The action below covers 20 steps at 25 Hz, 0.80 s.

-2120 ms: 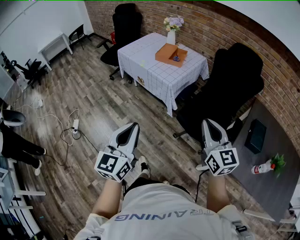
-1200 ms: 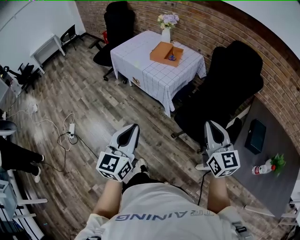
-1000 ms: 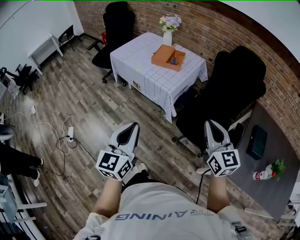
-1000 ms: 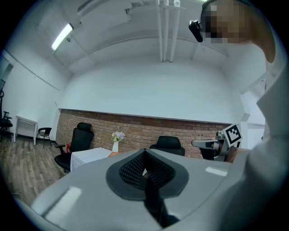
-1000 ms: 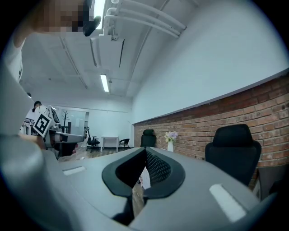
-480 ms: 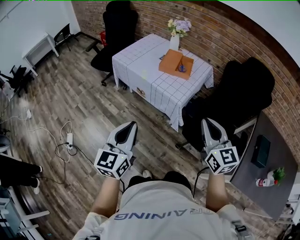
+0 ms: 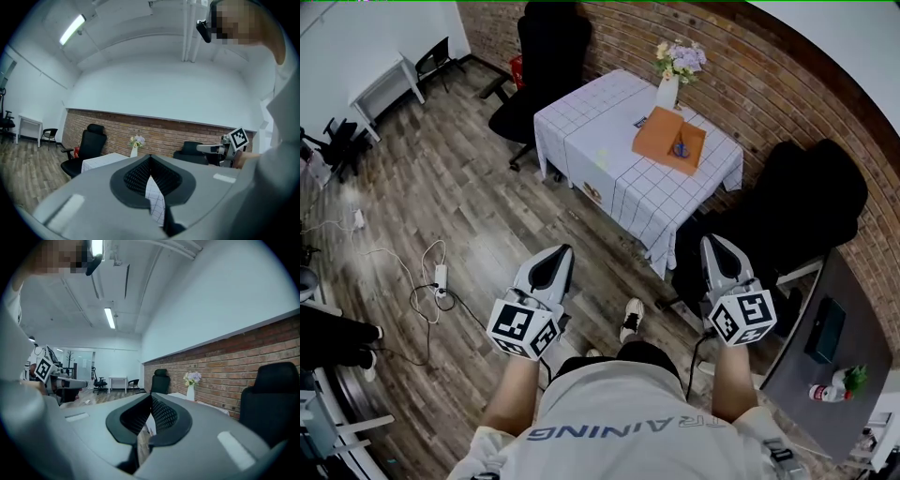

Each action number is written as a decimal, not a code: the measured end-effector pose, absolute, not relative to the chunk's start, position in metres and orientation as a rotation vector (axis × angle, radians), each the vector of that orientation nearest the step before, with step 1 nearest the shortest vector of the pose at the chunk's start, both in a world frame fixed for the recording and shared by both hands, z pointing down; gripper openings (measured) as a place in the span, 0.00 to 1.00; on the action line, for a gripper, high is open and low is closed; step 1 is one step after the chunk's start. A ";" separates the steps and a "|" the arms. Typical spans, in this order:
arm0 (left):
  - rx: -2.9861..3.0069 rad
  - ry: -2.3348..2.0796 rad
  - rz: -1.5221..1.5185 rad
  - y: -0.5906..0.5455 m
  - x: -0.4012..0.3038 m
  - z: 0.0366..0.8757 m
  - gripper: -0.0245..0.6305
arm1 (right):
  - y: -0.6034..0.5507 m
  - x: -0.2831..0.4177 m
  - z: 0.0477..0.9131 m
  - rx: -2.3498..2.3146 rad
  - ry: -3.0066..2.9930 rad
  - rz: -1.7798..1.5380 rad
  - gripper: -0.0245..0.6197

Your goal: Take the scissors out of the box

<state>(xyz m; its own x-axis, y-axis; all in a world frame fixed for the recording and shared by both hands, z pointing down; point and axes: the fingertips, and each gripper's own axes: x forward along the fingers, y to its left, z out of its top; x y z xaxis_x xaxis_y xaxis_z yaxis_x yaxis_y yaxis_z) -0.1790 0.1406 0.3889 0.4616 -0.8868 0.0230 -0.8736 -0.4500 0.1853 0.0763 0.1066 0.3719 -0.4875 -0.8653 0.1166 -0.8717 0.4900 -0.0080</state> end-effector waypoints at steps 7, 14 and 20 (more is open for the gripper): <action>2.500 -1.611 -0.079 0.077 -0.179 0.389 0.04 | 0.033 0.073 0.373 1.475 -2.690 0.134 0.06; 2.518 -1.605 -0.031 0.001 -0.135 0.382 0.04 | -0.043 0.109 0.381 1.473 -2.704 0.183 0.06; 2.564 -1.576 0.007 -0.065 -0.085 0.378 0.04 | -0.103 0.159 0.383 1.529 -2.718 0.210 0.06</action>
